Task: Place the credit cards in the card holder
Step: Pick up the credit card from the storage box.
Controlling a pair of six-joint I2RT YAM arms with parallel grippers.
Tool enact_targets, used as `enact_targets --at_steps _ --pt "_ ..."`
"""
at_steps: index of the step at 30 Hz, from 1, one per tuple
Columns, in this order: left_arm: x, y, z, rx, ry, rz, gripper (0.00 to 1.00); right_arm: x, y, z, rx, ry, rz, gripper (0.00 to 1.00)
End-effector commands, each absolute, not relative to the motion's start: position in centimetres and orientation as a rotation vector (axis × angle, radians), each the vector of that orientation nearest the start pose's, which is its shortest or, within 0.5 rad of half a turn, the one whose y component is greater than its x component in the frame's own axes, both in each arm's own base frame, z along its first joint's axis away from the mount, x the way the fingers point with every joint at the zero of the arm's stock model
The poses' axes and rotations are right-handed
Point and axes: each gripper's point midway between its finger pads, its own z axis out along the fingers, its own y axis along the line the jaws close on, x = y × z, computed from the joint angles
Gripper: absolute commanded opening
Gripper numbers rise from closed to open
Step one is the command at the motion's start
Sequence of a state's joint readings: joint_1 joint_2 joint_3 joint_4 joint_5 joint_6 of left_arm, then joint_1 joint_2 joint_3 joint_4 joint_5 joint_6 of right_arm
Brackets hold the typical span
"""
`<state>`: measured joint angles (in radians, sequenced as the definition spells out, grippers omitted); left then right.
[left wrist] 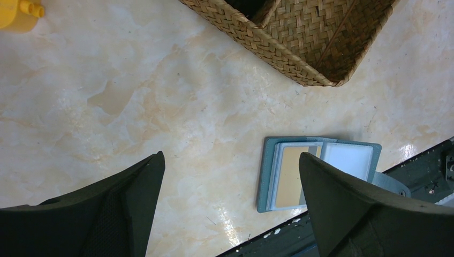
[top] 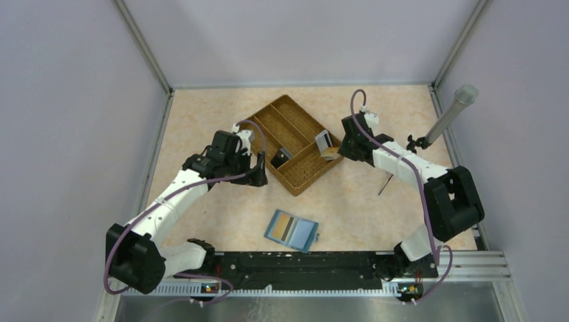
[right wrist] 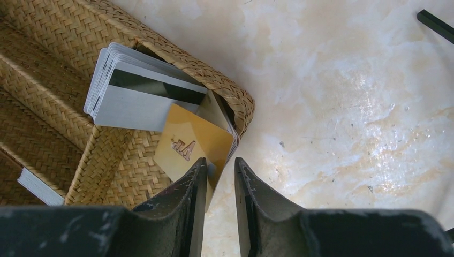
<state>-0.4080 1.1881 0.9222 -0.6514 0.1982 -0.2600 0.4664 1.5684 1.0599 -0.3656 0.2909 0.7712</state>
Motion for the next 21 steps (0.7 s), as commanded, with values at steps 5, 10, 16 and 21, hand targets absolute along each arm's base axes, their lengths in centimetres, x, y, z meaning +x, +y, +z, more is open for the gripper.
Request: enact_targets --at_steps 5,10,16,21 --pt "25.2 -15.9 14.6 0.299 2.477 -0.541 0.99 36.8 15.1 11.7 0.516 2.304 0.230 0.18" --pt "25.2 -15.9 14.5 0.298 2.479 -0.540 0.99 37.0 15.4 11.7 0.521 2.290 0.255 0.13" --pt "25.2 -15.9 14.4 0.301 2.480 -0.539 0.99 37.0 15.7 11.0 0.534 2.295 0.272 0.10" --pt "25.3 -15.8 14.5 0.298 2.478 -0.532 0.99 37.5 16.1 11.9 0.583 2.231 0.341 0.02"
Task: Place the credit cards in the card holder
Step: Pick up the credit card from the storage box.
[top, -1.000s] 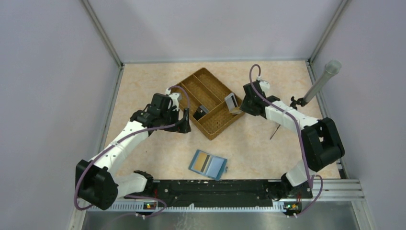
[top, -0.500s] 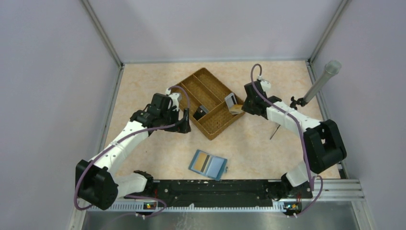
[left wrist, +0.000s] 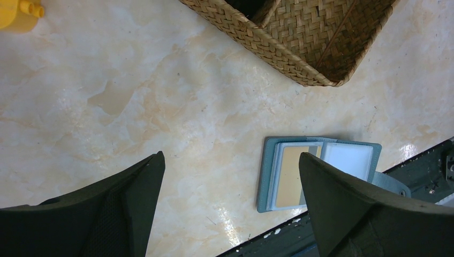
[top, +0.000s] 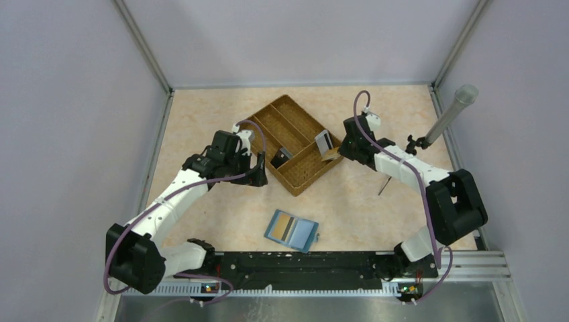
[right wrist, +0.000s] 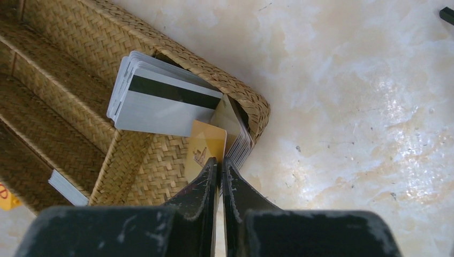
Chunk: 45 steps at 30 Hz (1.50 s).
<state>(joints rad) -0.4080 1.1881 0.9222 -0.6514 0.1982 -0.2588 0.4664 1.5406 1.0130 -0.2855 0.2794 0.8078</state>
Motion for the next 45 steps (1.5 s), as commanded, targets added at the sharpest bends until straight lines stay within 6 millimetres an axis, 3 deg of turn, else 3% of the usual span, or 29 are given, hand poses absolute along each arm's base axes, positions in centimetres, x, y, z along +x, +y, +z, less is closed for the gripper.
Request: enact_targets --at_steps 1,11,18,23,30,33,36,40,45 --pt "25.3 -15.8 14.5 0.297 2.475 -0.531 0.99 37.6 16.2 12.1 0.598 2.215 0.359 0.00" --pt "25.7 -15.0 15.6 0.281 2.428 -0.477 0.99 38.3 16.9 17.2 0.640 2.014 0.543 0.00" --pt "25.0 -16.3 17.4 0.369 2.326 -0.585 0.99 36.1 17.1 21.5 0.440 1.962 0.614 0.00" --pt "23.4 -19.2 19.7 0.526 2.194 -0.779 0.98 32.1 20.2 23.1 0.077 2.016 0.786 0.00" --pt "18.8 -24.3 22.2 0.782 2.043 -1.172 0.98 22.8 24.5 25.2 -0.500 1.992 1.192 0.00" --pt "17.2 -25.9 22.8 0.838 2.023 -1.285 0.98 19.0 25.4 25.6 -0.644 1.957 1.397 0.00" --pt "15.5 -27.6 23.8 0.900 1.968 -1.406 0.99 16.5 26.1 25.9 -0.735 1.902 1.537 0.00" --pt "13.7 -29.3 25.2 0.963 1.900 -1.572 0.90 14.5 27.0 26.2 -0.814 1.857 1.628 0.00" --pt "12.9 -30.2 24.6 1.005 1.938 -1.643 0.67 13.8 27.8 26.4 -0.858 1.817 1.653 0.00"
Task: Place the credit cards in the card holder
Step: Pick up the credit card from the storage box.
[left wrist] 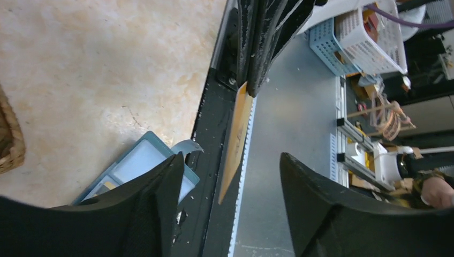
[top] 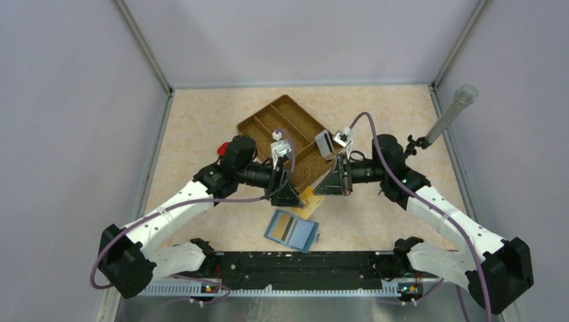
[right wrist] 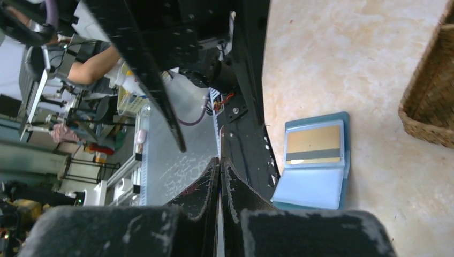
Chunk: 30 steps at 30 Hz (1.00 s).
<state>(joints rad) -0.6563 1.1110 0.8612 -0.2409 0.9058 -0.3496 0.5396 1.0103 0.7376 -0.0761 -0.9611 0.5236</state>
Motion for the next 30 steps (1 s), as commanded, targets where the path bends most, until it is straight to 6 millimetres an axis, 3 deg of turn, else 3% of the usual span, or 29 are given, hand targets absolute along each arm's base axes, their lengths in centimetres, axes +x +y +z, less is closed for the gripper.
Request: enact_targets --at_steps 1,10,17,19,20,21,23,26,30 --pt "12.7 -30.3 24.5 1.013 1.945 -1.657 0.63 13.9 27.8 26.3 -0.860 1.816 1.653 0.00" --pt "12.2 -30.6 23.9 1.022 1.972 -1.688 0.23 14.1 28.2 25.2 -0.891 1.850 1.644 0.00" --pt "11.0 -31.0 22.6 1.066 2.025 -1.697 0.01 14.4 28.5 24.9 -0.892 1.872 1.642 0.00" --pt "11.1 -30.8 21.8 1.044 2.071 -1.650 0.00 14.9 28.5 24.3 -0.852 1.929 1.614 0.02" --pt "11.6 -30.6 21.2 1.005 2.104 -1.599 0.00 15.4 28.4 23.6 -0.812 1.983 1.579 0.18" --pt "12.1 -30.3 20.5 0.954 2.141 -1.539 0.00 15.9 28.1 22.7 -0.755 2.048 1.525 0.45" --pt "13.5 -29.4 18.7 0.805 2.228 -1.401 0.00 17.4 26.8 20.2 -0.578 2.200 1.347 0.67" --pt "14.9 -28.1 15.9 0.575 2.309 -1.265 0.00 18.0 24.1 16.2 -0.272 2.382 1.135 0.72" --pt "15.2 -27.0 13.4 0.401 2.363 -1.222 0.00 15.2 23.5 12.2 0.015 2.479 1.144 0.73"
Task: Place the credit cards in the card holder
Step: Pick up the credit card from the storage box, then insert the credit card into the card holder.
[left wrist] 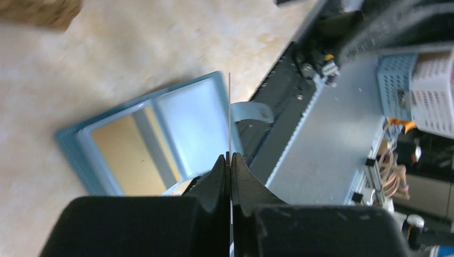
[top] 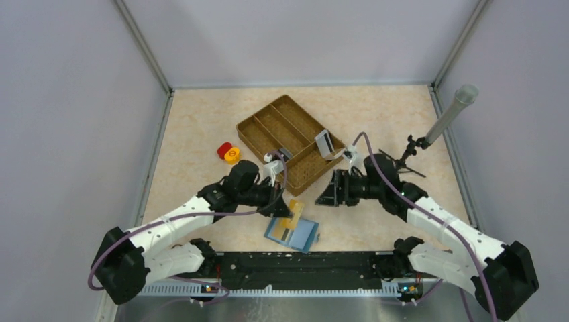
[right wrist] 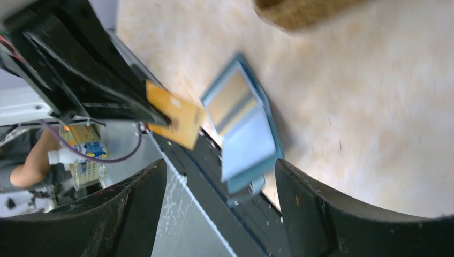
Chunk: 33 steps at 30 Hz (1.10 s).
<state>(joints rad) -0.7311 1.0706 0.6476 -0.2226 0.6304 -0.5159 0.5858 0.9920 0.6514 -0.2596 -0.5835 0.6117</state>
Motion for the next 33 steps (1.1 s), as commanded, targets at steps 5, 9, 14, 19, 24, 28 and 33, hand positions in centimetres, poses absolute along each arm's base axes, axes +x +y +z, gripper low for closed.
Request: enact_targets --at_steps 5,9,14,19,24,28,33 --pt "15.6 -25.7 12.2 0.299 2.409 -1.171 0.00 11.9 24.9 9.2 0.186 2.506 1.200 0.74" --pt "15.5 -24.8 10.7 0.253 2.460 -1.142 0.00 10.9 27.0 8.8 0.228 2.484 1.279 0.74" --pt "15.0 -24.4 9.7 0.233 2.494 -1.146 0.00 10.8 29.0 7.8 0.220 2.545 1.173 0.75" --pt "14.6 -24.3 9.6 0.255 2.485 -1.162 0.00 10.5 29.8 5.6 0.254 2.634 1.079 0.71" --pt "13.7 -24.8 9.9 0.301 2.470 -1.236 0.00 10.0 29.3 3.4 0.257 2.724 0.950 0.57" --pt "13.2 -25.0 9.2 0.264 2.481 -1.287 0.00 10.2 28.3 2.4 0.261 2.738 0.849 0.49" --pt "12.5 -26.1 9.0 0.204 2.446 -1.410 0.00 10.4 27.7 1.9 0.250 2.733 0.808 0.25"
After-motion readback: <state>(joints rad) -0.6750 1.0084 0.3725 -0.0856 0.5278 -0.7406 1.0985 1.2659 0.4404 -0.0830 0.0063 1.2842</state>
